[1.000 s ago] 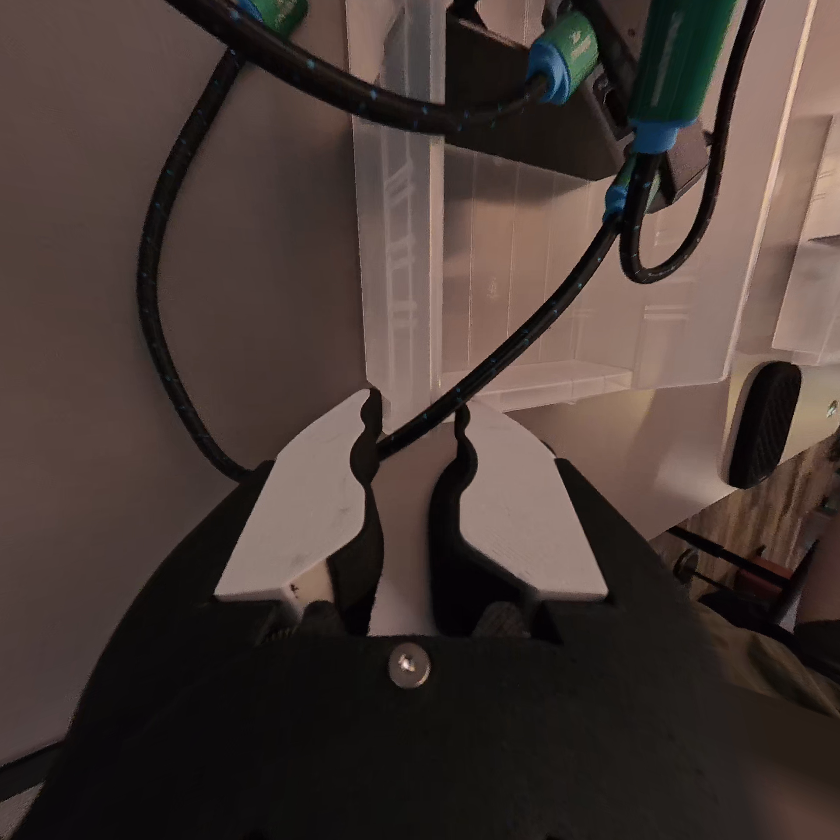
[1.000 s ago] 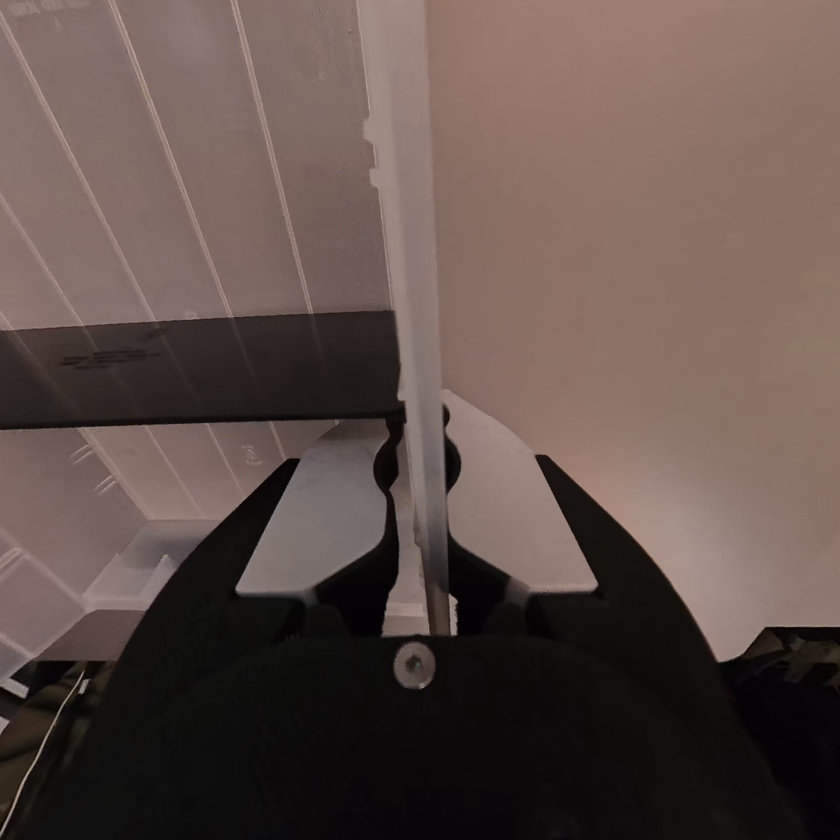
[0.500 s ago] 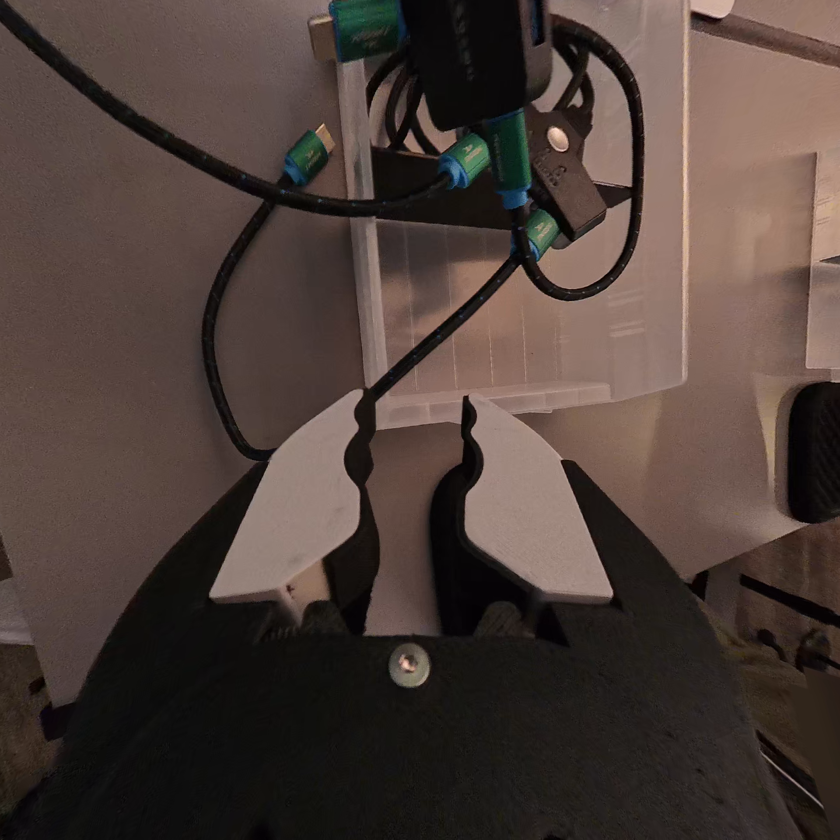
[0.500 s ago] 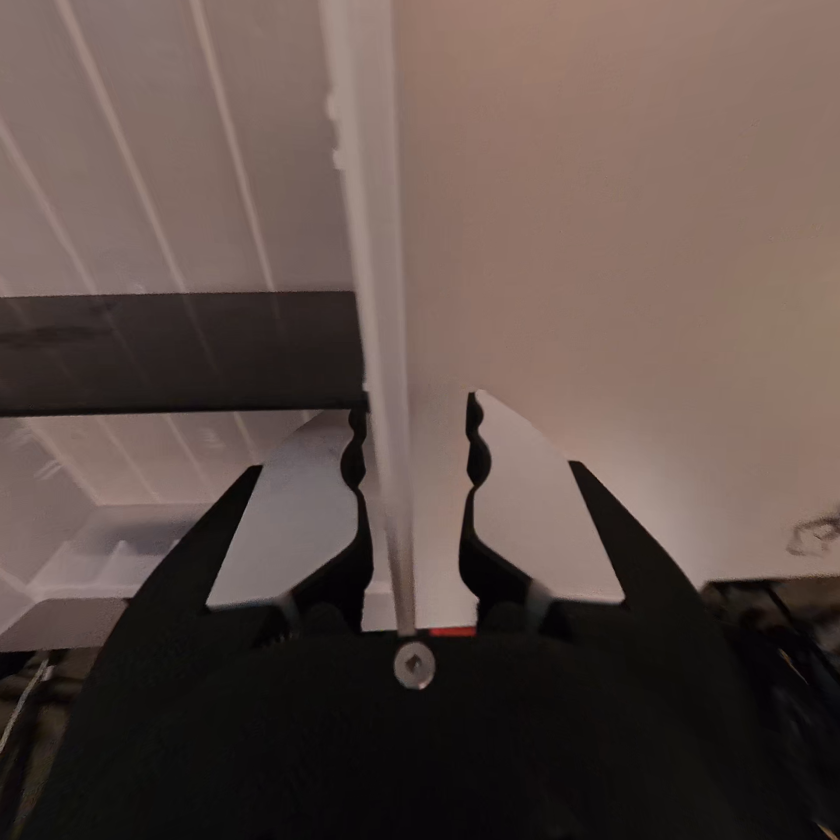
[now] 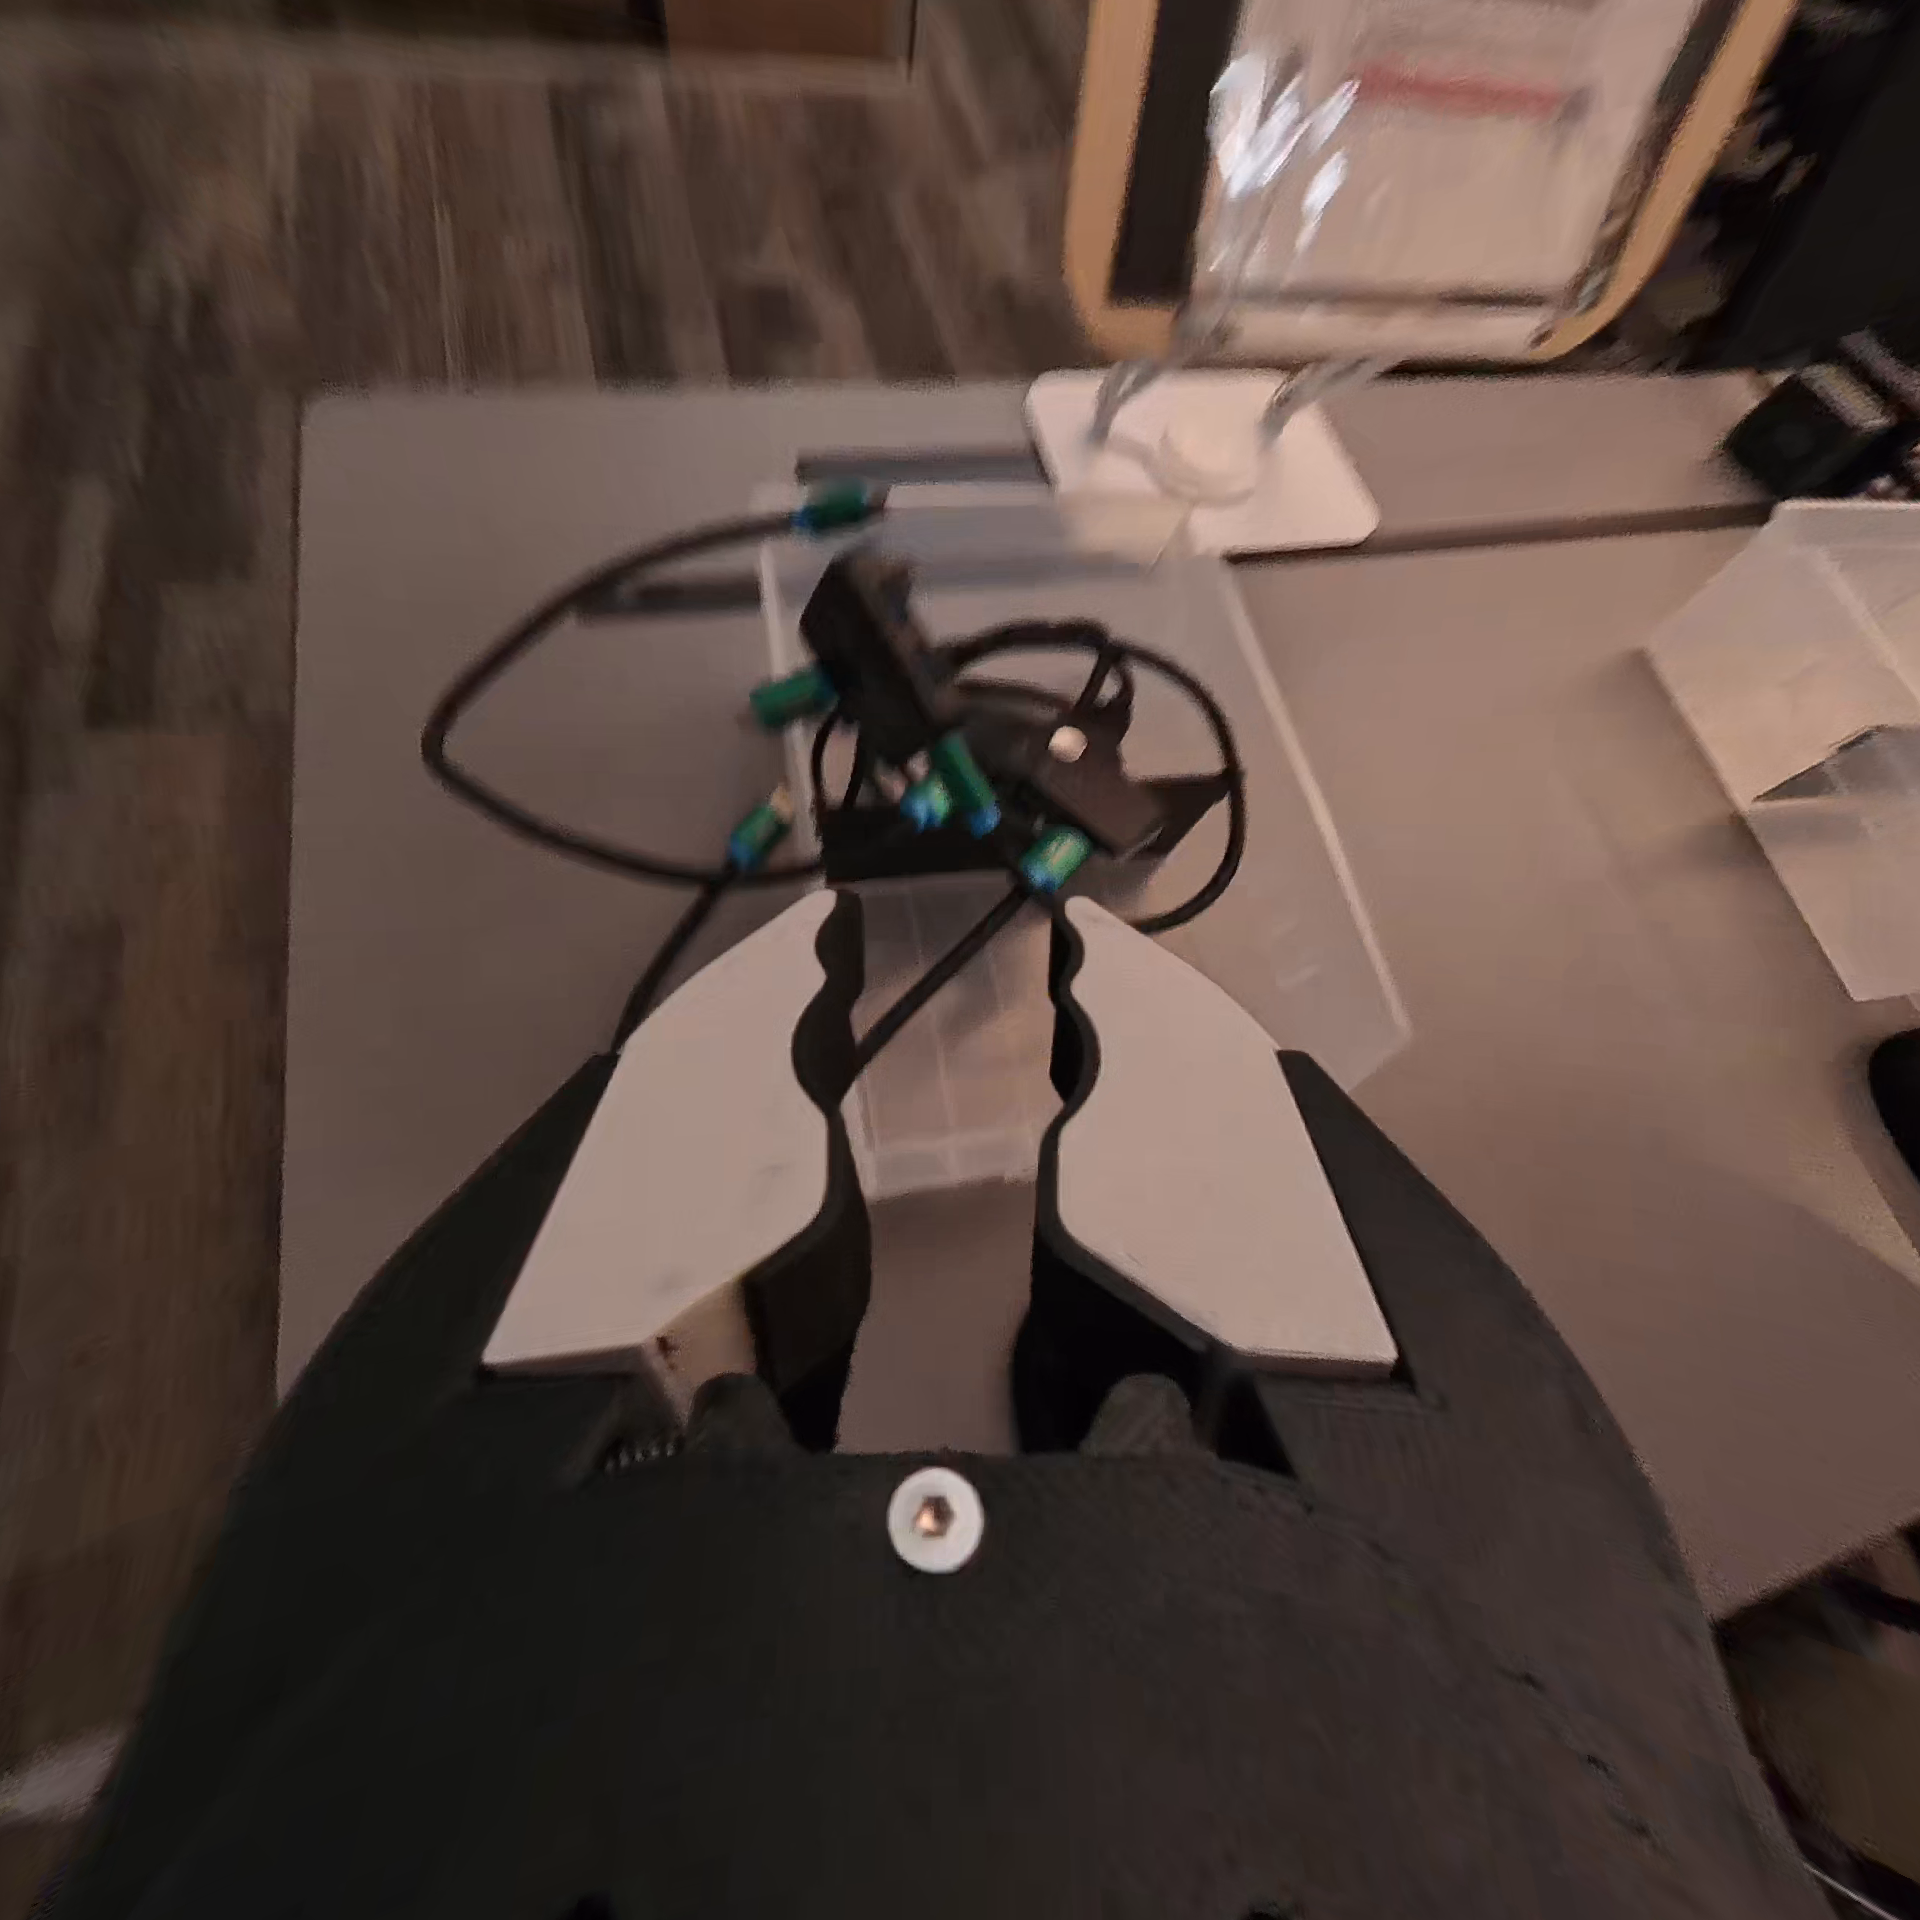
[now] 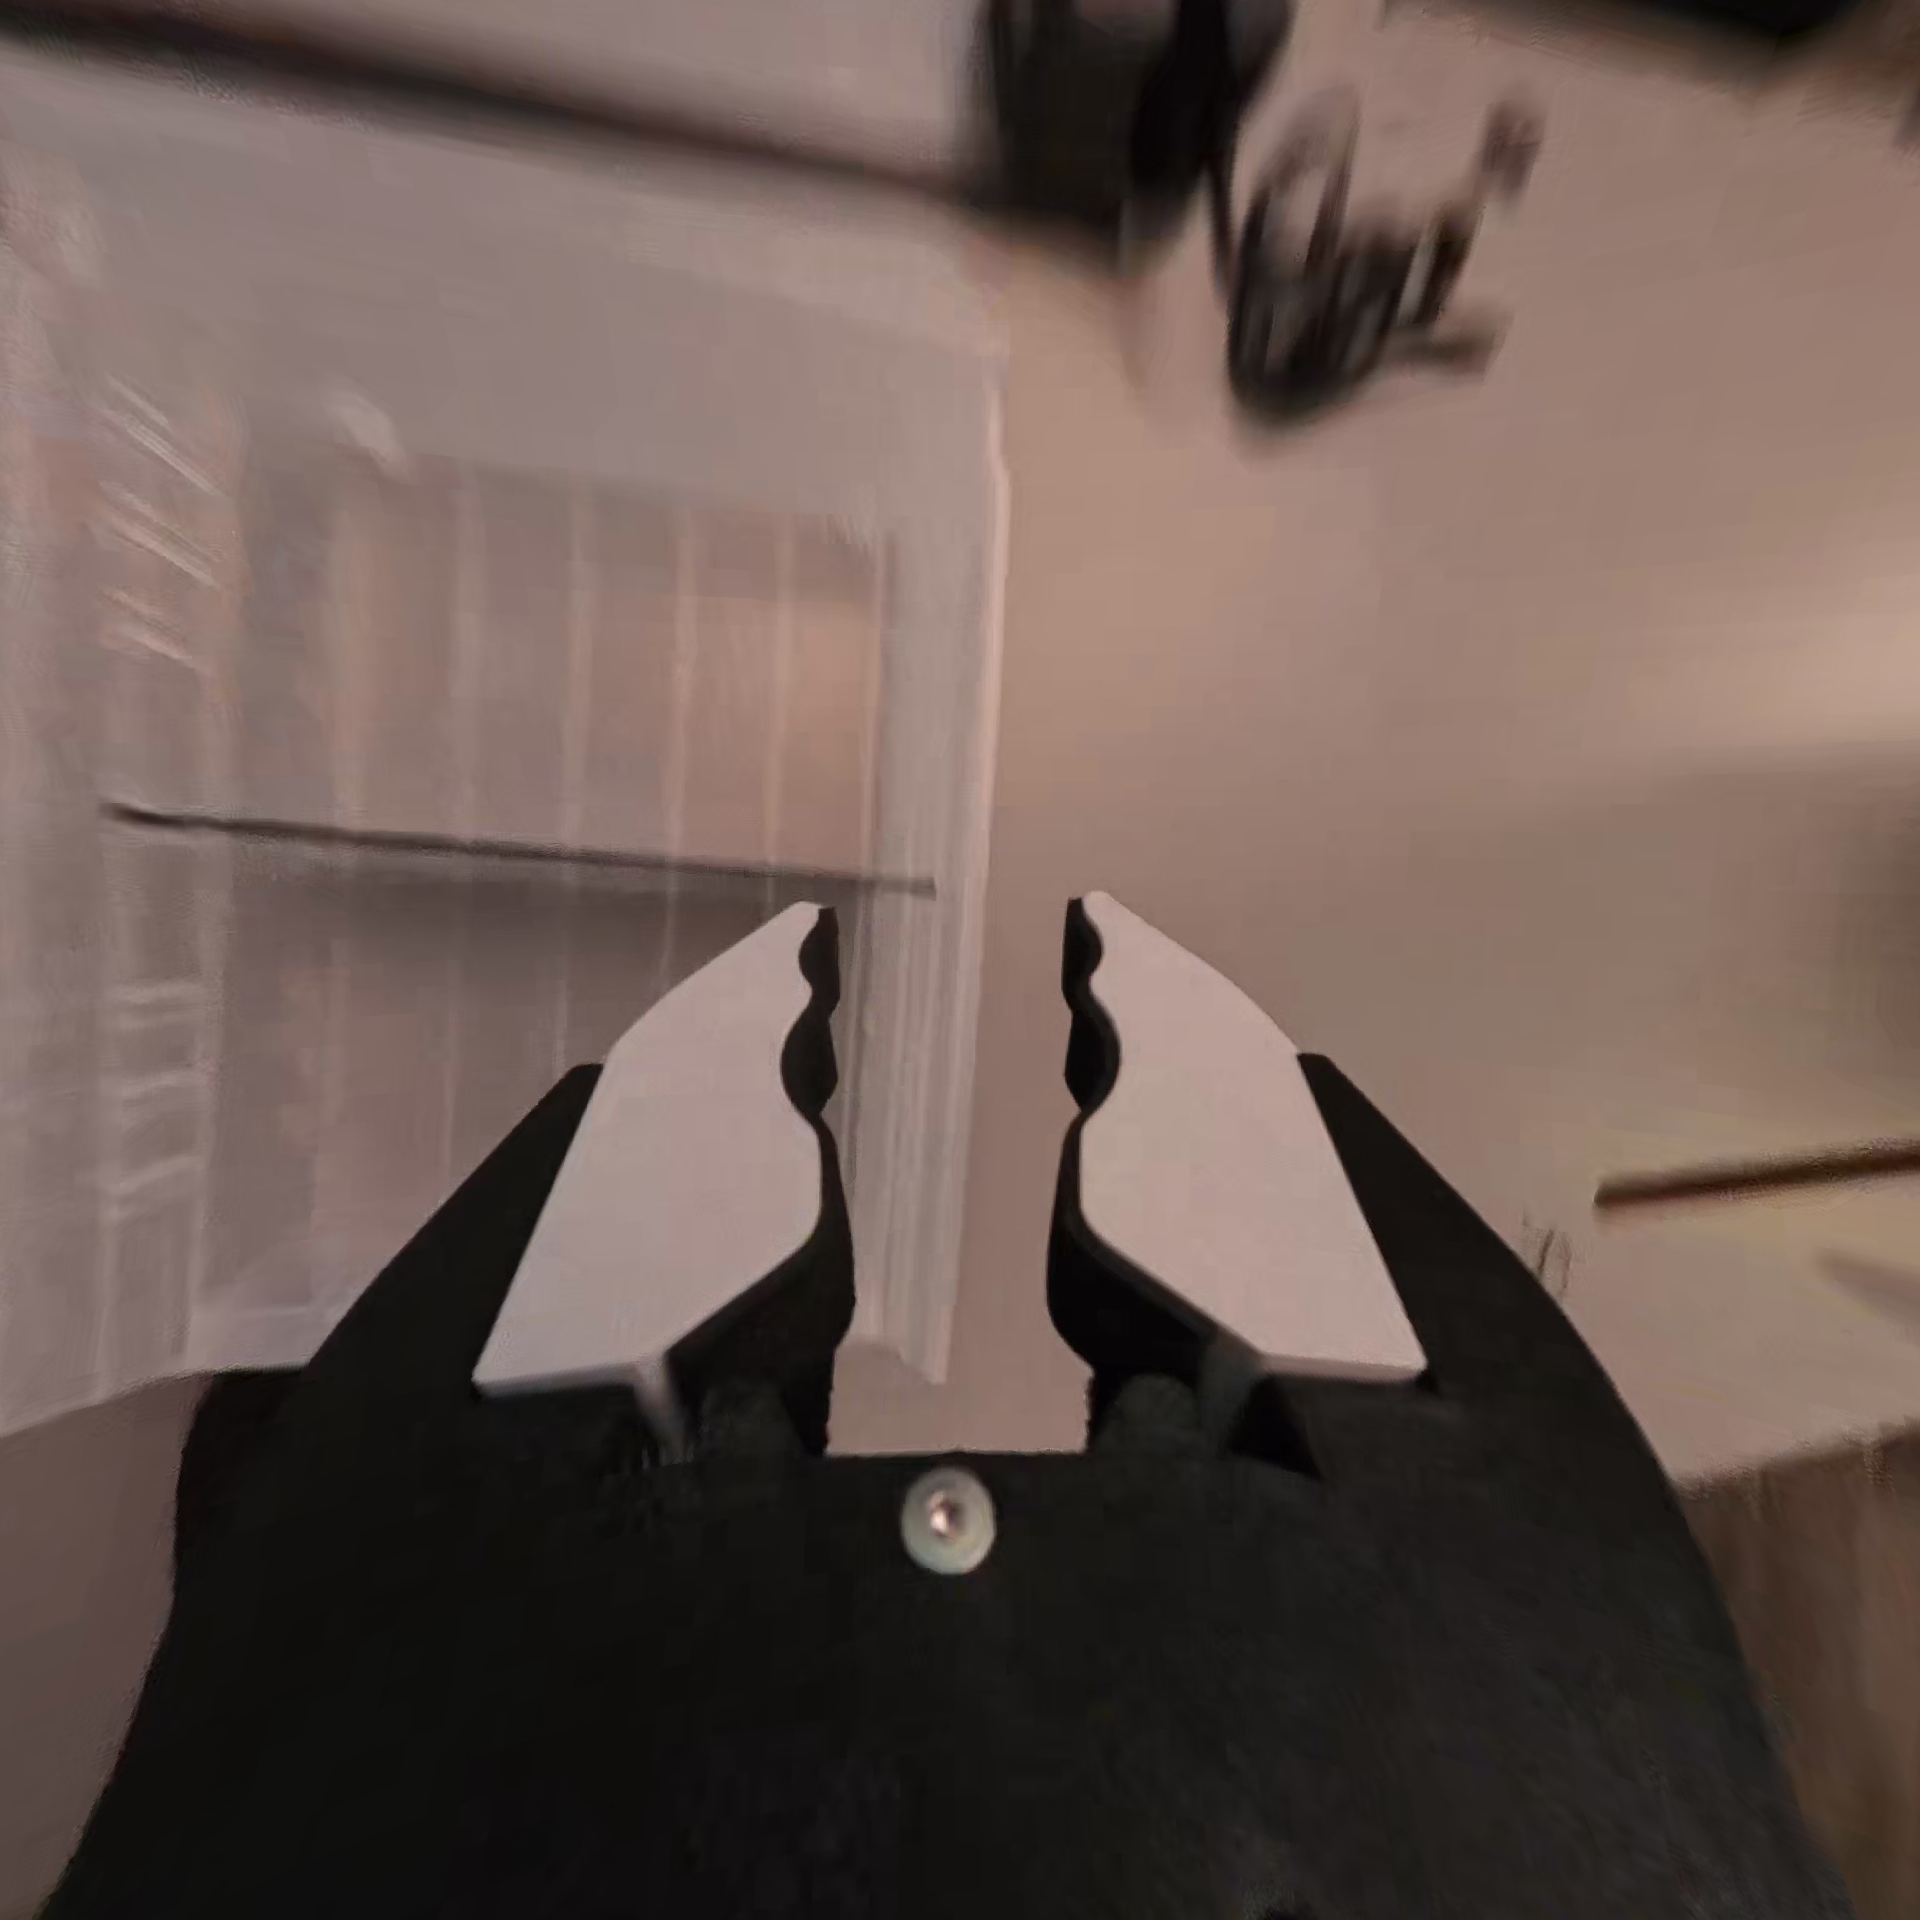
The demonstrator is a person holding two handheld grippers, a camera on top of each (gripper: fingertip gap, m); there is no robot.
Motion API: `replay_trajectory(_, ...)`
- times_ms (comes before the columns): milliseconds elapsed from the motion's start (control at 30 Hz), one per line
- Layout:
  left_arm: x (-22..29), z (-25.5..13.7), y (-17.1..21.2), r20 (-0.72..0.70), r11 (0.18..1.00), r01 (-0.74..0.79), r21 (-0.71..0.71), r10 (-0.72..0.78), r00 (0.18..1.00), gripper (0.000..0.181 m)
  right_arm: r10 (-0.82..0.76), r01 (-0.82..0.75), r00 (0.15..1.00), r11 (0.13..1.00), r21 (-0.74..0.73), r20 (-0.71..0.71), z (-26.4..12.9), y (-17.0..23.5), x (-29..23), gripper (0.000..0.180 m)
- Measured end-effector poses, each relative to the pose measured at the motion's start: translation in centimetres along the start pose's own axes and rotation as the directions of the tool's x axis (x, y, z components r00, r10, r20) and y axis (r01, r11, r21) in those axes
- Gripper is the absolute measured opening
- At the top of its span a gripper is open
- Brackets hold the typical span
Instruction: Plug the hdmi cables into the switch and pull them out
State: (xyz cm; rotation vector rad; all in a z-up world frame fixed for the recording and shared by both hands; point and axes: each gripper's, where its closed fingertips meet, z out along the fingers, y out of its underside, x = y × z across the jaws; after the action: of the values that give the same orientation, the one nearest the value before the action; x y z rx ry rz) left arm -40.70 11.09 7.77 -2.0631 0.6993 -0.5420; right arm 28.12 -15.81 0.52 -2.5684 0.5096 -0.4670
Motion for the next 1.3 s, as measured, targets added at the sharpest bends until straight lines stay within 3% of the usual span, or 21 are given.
replay_trajectory(100, 2.3, 0.2, -2.4, -0.003, 0.981, -0.150, 0.124, 0.152, 0.988, 0.040, -0.099, 0.103, 0.995, 0.893, 0.438, -0.032, -6.6, -6.1, -2.8, 0.044)
replay_trajectory(200, 2.1, 1.8, -2.3, 0.121, 0.947, -0.308, 0.097, 0.296, 0.948, 0.050, -0.184, 0.185, 0.979, 0.631, 0.753, -0.087, -12.1, -9.3, -7.0, 0.065)
replay_trajectory(300, -0.5, 3.8, 0.5, 0.232, 0.910, -0.397, -0.117, 0.414, 0.880, 0.062, -0.266, 0.282, 0.944, 0.343, 0.896, -0.196, -16.5, -10.3, -12.2, 0.061)
replay_trajectory(367, -0.9, 5.3, 3.0, 0.153, 0.892, -0.388, -0.234, 0.428, 0.891, 0.065, -0.304, 0.314, 0.923, 0.248, 0.916, -0.234, -18.2, -10.5, -15.4, 0.057)
replay_trajectory(433, -2.0, 6.3, 3.6, 0.160, 0.881, -0.395, -0.262, 0.443, 0.882, 0.065, -0.341, 0.309, 0.911, 0.200, 0.930, -0.230, -19.4, -11.0, -18.1, 0.056)
replay_trajectory(500, -3.2, 7.0, 3.8, 0.183, 0.887, -0.370, -0.277, 0.427, 0.886, 0.056, -0.403, 0.286, 0.895, 0.185, 0.940, -0.193, -20.1, -11.4, -20.8, 0.057)
replay_trajectory(667, -4.5, 7.7, 3.3, 0.216, 0.919, -0.313, -0.241, 0.365, 0.906, 0.054, -0.469, 0.243, 0.871, 0.158, 0.957, -0.144, -21.0, -12.5, -24.5, 0.057)
replay_trajectory(767, -5.8, 8.3, 2.9, 0.253, 0.927, -0.312, -0.209, 0.359, 0.898, 0.056, -0.514, 0.200, 0.854, 0.168, 0.965, -0.087, -20.3, -12.2, -26.1, 0.056)
replay_trajectory(867, -6.8, 10.1, 2.7, 0.242, 0.936, -0.308, -0.169, 0.343, 0.908, 0.056, -0.561, 0.257, 0.819, 0.175, 0.950, -0.118, -18.6, -11.9, -26.8, 0.056)
replay_trajectory(1000, -6.6, 11.8, 2.0, 0.168, 0.989, -0.099, -0.111, 0.117, 0.979, 0.060, -0.557, 0.299, 0.821, 0.230, 0.926, -0.126, -16.5, -12.0, -25.9, 0.056)
replay_trajectory(1167, -3.0, 11.6, -1.0, 0.005, 0.990, 0.141, 0.006, -0.141, 0.990, 0.073, -0.548, 0.268, 0.831, 0.248, 0.931, -0.093, -16.5, -12.0, -25.2, 0.055)
replay_trajectory(1300, -3.1, 13.4, -0.5, 0.137, 0.976, 0.218, -0.025, -0.213, 0.967, 0.075, -0.544, 0.335, 0.824, 0.250, 0.908, -0.154, -16.1, -11.9, -25.2, 0.055)
